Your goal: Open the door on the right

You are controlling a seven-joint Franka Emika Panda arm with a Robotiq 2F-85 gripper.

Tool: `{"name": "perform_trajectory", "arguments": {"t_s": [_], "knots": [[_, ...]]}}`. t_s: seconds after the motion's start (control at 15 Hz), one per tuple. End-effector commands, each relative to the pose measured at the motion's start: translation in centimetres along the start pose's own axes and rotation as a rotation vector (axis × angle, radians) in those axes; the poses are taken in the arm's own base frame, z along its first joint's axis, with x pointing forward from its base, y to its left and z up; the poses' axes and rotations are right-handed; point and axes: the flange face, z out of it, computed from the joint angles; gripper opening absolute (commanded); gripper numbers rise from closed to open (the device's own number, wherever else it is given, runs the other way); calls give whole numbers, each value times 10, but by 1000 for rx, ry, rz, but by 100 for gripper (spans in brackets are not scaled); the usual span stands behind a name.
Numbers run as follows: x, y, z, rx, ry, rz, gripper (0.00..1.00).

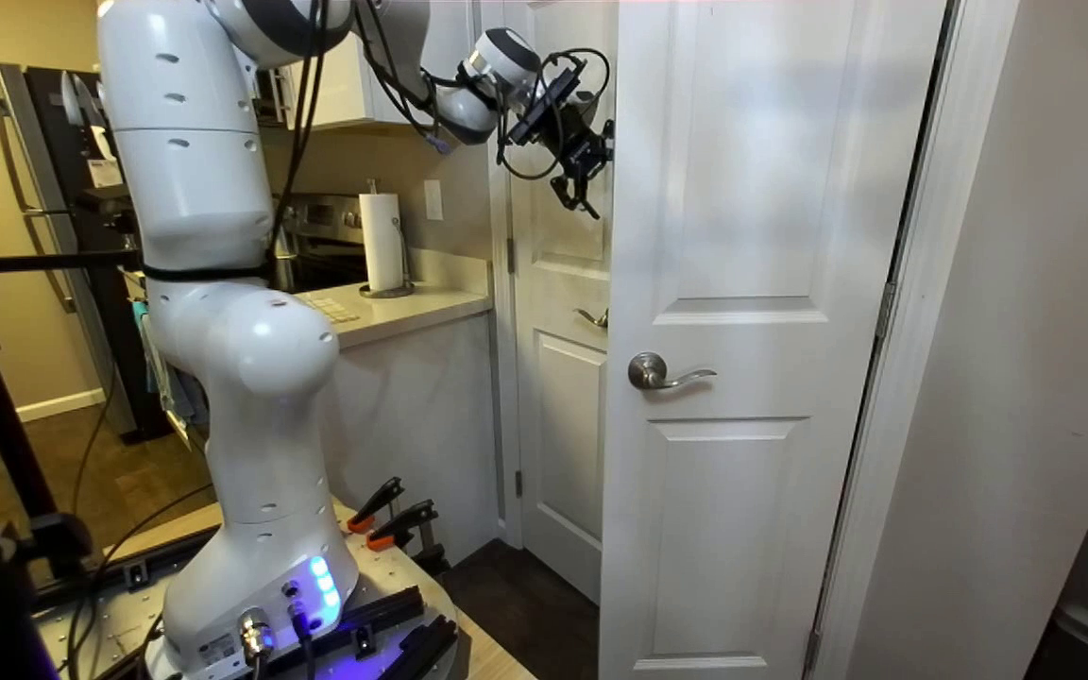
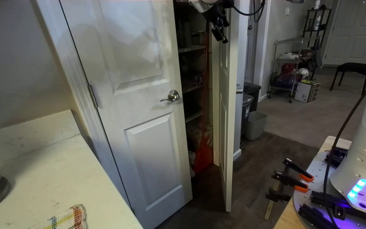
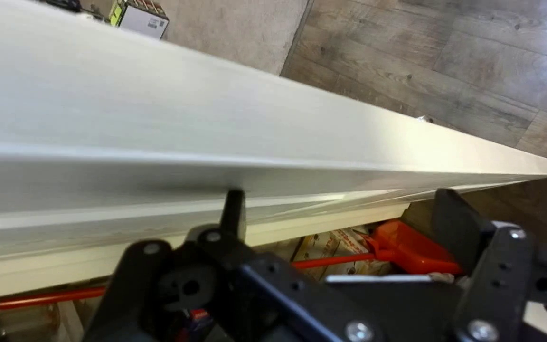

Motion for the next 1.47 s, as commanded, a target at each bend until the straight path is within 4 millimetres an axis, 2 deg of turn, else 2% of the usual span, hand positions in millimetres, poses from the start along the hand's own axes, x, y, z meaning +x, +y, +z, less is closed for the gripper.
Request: {"name": "perform_trajectory", "arguments": {"t_s": [0.0,0.47,0.93,1.4], "knots": [[-35,-2,14,27,-72,51,100],[-80,1,36,22,-140,133,100],[-127,24,64,27,-197,251,100],[-152,40,88,42,-239,399,100]]}}
